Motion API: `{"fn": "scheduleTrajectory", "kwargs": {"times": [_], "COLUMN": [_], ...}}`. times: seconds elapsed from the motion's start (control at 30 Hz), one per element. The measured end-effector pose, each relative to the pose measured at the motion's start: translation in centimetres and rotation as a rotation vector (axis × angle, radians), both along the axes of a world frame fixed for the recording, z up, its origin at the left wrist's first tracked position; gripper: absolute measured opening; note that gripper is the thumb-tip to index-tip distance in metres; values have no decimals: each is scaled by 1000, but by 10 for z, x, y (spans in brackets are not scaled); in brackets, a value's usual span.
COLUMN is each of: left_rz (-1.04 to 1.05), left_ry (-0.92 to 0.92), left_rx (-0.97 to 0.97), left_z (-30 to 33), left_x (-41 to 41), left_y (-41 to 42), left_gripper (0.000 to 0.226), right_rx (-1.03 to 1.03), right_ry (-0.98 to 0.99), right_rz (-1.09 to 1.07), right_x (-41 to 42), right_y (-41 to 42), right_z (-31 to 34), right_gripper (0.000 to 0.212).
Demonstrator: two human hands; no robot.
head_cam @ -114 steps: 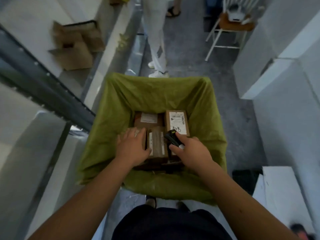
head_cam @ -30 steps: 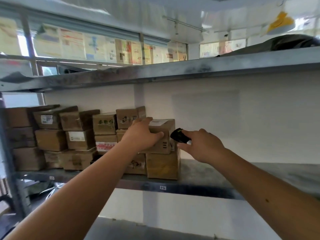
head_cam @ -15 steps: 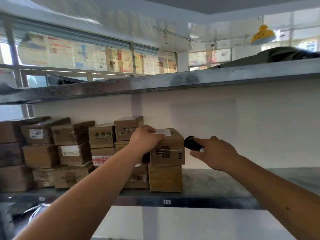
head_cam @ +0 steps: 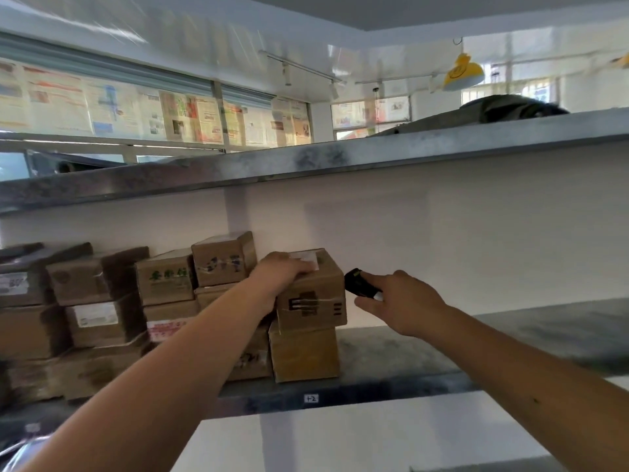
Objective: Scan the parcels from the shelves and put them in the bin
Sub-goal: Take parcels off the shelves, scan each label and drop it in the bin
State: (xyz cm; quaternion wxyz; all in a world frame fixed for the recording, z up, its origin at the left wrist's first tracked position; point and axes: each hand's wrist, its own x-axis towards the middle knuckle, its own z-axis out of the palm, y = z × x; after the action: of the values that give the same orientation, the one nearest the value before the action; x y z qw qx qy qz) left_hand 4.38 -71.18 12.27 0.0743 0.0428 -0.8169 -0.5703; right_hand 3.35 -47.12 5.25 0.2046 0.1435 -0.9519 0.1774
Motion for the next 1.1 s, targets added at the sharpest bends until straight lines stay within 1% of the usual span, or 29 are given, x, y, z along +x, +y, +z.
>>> {"fn": "scheduleTrajectory", "kwargs": {"times": [0.07,0.13,0.2,0.3,0.37,0.43,0.53,0.63,0.73,0.83,0.9,1.0,1.1], "left_rz": [21,31,1,-59,-86,-104,-133,-171,-176,-188,-184,-163,-126], "left_ry": [42,69,94,166,210,247,272,342,394,453,477,503,543], "left_rx": [85,116,187,261,270,267,265,164,73,13,15,-10,-129], "left_z": [-8,-16,-20,-25,-29,-33,-37,-37,-41,-50,-54,-59,-60], "left_x": [1,-2,5,21,26,30,37,47,55,58,60,62,64], "left_y": [0,-4,-5,-5,-6,-8,-10,-9,-7,-7,-8,-10,-11], "left_gripper": [71,76,86,111,118,119,115,108,106,106,104,109,113], "right_rx": [-13,-30,-39,-61,-112,-165,-184,-187,-214,-243,-279,-323,-363], "right_ry": [-7,-4,9,10,-1,-14,-20,-26,-44,-81,-98,-105,-109], "right_rz": [3,8,8,20,47,70,63,37,36,42,44,39,36], "right_x": [3,5,7,11,14,19,31,44,59,73,82,99,118], "right_y": [1,2,1,1,0,-1,-2,-2,0,-1,-3,-3,-3], "right_z": [0,-1,-1,-2,-4,-5,-7,-10,-11,-11,-11,-9,-8], "right_gripper": [68,68,67,67,65,65,64,63,60,58,56,54,51]}}
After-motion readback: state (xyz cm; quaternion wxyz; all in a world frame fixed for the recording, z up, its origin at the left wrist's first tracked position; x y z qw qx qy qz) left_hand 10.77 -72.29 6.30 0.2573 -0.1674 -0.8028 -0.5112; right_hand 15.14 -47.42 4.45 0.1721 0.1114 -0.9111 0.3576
